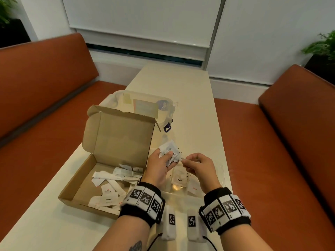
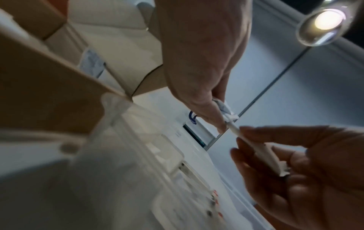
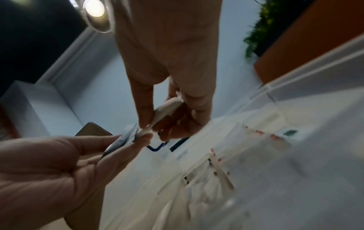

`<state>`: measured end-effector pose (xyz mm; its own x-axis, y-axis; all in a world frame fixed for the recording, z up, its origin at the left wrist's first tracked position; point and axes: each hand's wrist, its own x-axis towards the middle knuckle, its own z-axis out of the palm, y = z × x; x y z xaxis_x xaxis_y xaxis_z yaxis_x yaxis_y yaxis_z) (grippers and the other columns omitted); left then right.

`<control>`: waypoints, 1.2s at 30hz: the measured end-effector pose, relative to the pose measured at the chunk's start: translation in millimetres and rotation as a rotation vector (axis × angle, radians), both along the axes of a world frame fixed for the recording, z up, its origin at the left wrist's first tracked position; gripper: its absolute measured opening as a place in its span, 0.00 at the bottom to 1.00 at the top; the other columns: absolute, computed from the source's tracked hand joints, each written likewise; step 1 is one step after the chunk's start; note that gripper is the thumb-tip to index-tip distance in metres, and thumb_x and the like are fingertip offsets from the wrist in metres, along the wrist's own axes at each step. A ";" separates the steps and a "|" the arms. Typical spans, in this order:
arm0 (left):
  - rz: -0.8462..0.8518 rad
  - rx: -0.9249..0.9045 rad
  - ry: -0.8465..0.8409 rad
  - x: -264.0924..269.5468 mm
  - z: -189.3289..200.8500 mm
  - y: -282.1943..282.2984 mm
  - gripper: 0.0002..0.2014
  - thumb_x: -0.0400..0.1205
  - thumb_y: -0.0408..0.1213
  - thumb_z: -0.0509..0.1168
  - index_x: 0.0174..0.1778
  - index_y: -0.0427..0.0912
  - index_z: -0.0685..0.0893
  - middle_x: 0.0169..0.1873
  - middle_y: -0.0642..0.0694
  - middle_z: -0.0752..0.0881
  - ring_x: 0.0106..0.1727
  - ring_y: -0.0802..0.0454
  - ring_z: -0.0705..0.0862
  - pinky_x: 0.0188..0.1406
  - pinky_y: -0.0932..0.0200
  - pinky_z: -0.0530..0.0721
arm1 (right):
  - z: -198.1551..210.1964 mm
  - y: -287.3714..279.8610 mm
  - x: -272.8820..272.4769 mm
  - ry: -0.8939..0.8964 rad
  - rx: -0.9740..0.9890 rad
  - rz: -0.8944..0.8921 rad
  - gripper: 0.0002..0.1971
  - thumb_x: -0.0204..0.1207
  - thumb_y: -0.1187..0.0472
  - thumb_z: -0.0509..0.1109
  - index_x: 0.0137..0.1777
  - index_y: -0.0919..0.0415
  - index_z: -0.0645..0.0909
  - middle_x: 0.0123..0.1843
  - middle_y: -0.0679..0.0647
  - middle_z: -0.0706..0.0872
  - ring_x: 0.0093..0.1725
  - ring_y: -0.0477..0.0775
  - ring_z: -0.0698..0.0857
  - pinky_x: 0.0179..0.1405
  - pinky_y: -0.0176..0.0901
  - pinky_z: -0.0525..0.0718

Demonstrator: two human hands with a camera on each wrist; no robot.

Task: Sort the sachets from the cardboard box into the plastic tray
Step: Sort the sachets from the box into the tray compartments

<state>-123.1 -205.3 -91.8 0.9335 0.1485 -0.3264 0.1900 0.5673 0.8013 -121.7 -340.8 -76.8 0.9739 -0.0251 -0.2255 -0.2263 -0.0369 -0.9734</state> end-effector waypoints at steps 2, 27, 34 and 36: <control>-0.003 0.031 -0.007 1.7 0.6 4.5 0.13 0.83 0.25 0.62 0.62 0.37 0.79 0.51 0.36 0.87 0.48 0.45 0.89 0.38 0.60 0.90 | 2.8 1.7 1.9 -0.004 -0.100 0.052 0.06 0.70 0.64 0.77 0.39 0.64 0.83 0.36 0.55 0.88 0.34 0.45 0.84 0.34 0.31 0.80; 0.107 0.336 -0.178 7.7 8.8 22.3 0.14 0.83 0.27 0.62 0.55 0.51 0.83 0.57 0.45 0.87 0.56 0.49 0.88 0.53 0.58 0.86 | -37.2 66.4 8.8 -0.060 -0.714 0.297 0.10 0.72 0.77 0.61 0.43 0.67 0.82 0.39 0.63 0.87 0.34 0.59 0.86 0.37 0.48 0.87; 0.088 0.301 -0.159 9.3 6.8 23.0 0.13 0.83 0.25 0.61 0.60 0.43 0.82 0.56 0.40 0.87 0.51 0.49 0.88 0.43 0.62 0.87 | -42.6 66.3 11.0 -0.253 -1.136 0.438 0.10 0.79 0.63 0.63 0.52 0.61 0.86 0.54 0.56 0.79 0.47 0.59 0.84 0.46 0.46 0.82; 0.069 0.297 -0.142 9.8 6.4 21.6 0.14 0.83 0.25 0.61 0.64 0.39 0.80 0.56 0.38 0.86 0.50 0.49 0.88 0.41 0.62 0.87 | -42.2 64.3 10.6 -0.245 -1.150 0.454 0.10 0.78 0.60 0.64 0.52 0.59 0.86 0.55 0.56 0.80 0.48 0.58 0.84 0.47 0.46 0.82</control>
<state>-113.3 -183.7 -85.3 0.9509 0.2825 -0.1268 0.0337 0.3127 0.9493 -111.1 -276.5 -119.0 0.9594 0.2605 -0.1084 0.2101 -0.9160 -0.3417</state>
